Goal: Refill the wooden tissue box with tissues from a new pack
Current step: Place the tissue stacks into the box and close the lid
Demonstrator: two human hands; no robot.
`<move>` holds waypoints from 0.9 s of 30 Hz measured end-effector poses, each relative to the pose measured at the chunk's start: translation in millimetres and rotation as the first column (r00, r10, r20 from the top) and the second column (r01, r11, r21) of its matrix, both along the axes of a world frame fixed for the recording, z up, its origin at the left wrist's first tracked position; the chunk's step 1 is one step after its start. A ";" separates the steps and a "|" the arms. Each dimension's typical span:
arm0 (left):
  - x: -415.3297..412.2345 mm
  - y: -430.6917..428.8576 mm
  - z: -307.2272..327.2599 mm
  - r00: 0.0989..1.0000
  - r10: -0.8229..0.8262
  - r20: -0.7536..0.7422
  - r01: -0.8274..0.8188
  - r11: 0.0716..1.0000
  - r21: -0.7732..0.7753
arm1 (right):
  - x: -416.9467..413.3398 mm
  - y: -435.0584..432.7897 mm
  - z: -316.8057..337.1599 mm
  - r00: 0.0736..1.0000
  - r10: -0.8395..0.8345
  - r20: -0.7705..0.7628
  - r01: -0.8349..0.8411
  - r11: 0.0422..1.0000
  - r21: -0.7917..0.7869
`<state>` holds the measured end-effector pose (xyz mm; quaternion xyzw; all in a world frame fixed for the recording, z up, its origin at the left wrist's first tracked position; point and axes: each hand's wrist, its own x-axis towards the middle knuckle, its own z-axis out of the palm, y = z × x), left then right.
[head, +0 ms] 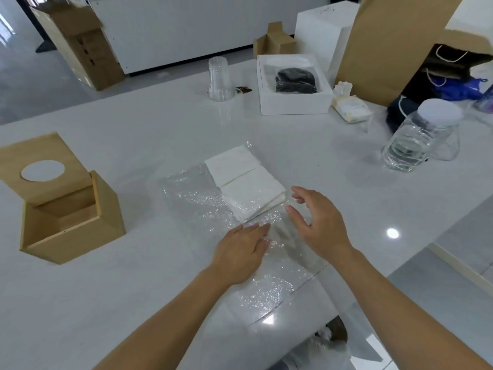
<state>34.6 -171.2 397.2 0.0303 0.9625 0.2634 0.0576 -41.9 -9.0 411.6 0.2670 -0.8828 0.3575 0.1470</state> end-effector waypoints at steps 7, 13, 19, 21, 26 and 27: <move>-15.5 1.0 23.5 0.974 0.216 0.073 -0.227 0.952 0.208 | 37.1 -2.8 0.6 0.922 0.233 -0.309 -0.277 0.955 -0.108; -16.7 8.1 43.2 0.981 0.193 -0.015 -0.189 0.973 0.132 | 41.9 0.9 -33.2 0.906 0.404 -0.124 -0.374 0.903 0.209; -11.5 23.4 57.5 0.982 0.101 -0.158 -0.100 0.995 0.016 | 30.1 -10.3 -41.5 0.956 0.231 0.183 -0.261 0.951 0.165; -9.4 27.1 61.7 0.977 0.094 -0.191 -0.096 0.995 -0.004 | 30.1 -18.1 -30.2 0.939 0.128 0.320 -0.155 0.986 0.060; -0.6 40.8 77.1 0.945 0.063 -0.322 -0.093 0.993 -0.078 | 21.1 -28.7 -5.2 0.443 0.468 0.765 0.418 0.647 -0.637; 0.2 41.6 81.6 0.945 0.048 -0.324 -0.067 0.997 -0.047 | 18.8 -29.0 -4.4 0.420 0.495 0.761 0.473 0.596 -0.649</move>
